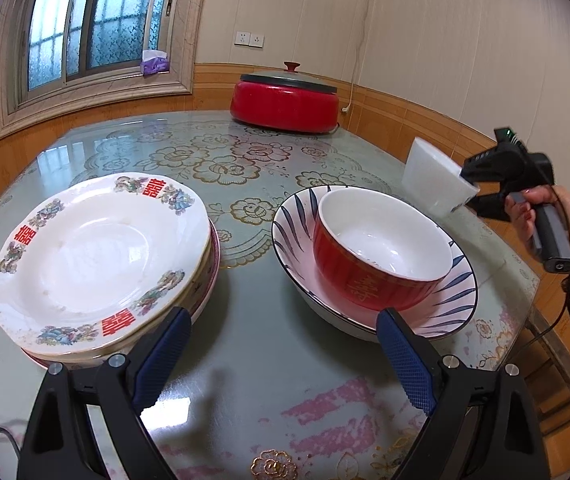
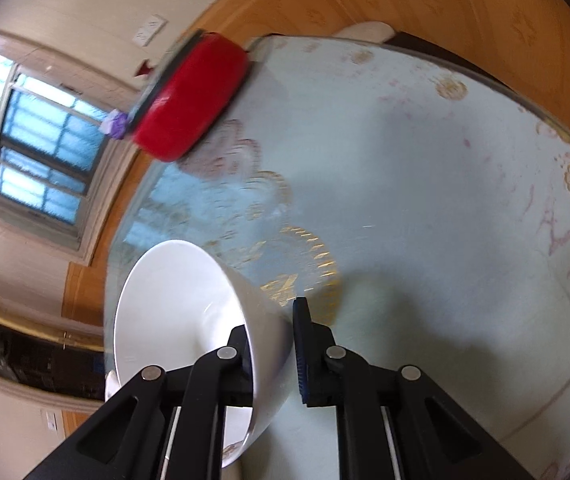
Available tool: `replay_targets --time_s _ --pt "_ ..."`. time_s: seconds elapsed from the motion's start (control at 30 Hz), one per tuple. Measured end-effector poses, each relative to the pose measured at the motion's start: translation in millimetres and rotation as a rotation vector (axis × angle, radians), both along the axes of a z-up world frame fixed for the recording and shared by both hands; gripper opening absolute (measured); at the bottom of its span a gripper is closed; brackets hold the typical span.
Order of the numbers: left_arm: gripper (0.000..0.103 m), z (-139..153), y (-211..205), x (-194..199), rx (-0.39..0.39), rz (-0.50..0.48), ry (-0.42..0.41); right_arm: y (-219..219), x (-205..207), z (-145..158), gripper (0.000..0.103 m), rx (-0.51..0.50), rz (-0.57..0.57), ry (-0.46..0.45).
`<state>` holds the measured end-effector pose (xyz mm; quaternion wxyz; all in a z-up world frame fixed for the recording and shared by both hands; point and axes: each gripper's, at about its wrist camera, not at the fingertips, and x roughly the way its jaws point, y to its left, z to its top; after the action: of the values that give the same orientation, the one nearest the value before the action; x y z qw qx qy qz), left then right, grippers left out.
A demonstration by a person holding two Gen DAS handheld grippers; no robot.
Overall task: Organize plates and bowls
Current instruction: 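Lift the small white bowl with the right tool over the red bowl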
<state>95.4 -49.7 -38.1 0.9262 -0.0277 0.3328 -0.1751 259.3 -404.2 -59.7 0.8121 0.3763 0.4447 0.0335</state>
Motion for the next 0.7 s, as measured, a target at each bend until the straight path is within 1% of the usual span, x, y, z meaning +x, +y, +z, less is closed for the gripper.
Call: replay_targets --time_s 0.13,0.33,0.43,0.57,0.7 --pt "0.094 2 1 -4 -0.002 0.0 -0.007 24 -6 27 0.011 -0.019 0.057 -0.051" --pt "0.094 4 3 -8 0.006 0.008 -0.006 65 -16 52 0.011 -0.019 0.154 -0.105" --pt "0.094 4 5 -9 0.011 0.014 -0.001 88 -22 56 0.011 -0.016 0.211 -0.105" --pt "0.094 6 11 -13 0.007 0.022 -0.009 119 -29 55 0.012 -0.043 0.288 -0.084" --pt "0.094 6 18 -17 0.004 0.03 -0.011 136 -35 50 0.012 -0.072 0.334 -0.057"
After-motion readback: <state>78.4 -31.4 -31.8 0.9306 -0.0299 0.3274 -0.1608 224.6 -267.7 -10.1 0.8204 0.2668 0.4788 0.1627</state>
